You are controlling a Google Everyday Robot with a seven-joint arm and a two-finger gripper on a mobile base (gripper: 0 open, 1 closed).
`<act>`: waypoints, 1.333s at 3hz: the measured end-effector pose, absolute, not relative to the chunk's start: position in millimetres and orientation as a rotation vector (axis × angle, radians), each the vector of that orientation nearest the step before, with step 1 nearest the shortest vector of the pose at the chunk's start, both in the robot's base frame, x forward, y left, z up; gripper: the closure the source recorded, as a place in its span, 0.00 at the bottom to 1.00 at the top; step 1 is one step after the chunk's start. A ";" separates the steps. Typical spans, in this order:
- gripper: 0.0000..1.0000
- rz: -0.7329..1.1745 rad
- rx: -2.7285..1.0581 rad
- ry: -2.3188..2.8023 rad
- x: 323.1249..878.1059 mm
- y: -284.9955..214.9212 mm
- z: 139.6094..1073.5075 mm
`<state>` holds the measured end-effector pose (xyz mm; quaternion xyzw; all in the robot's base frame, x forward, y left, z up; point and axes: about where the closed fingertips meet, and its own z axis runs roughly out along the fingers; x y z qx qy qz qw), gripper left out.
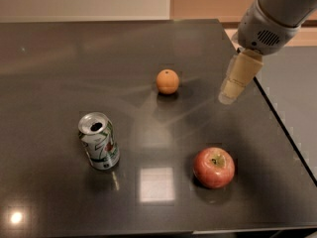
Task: Move orange near 7up can
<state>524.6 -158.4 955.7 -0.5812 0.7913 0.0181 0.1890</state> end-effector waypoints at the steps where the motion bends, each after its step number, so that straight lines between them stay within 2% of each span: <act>1: 0.00 0.068 -1.627 2.205 547.5 -153.3 948.8; 4: 0.00 0.173 -1.625 2.123 609.1 -115.7 921.0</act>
Offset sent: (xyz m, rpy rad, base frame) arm 0.0901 0.0231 -0.0267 0.0766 -0.0500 0.0225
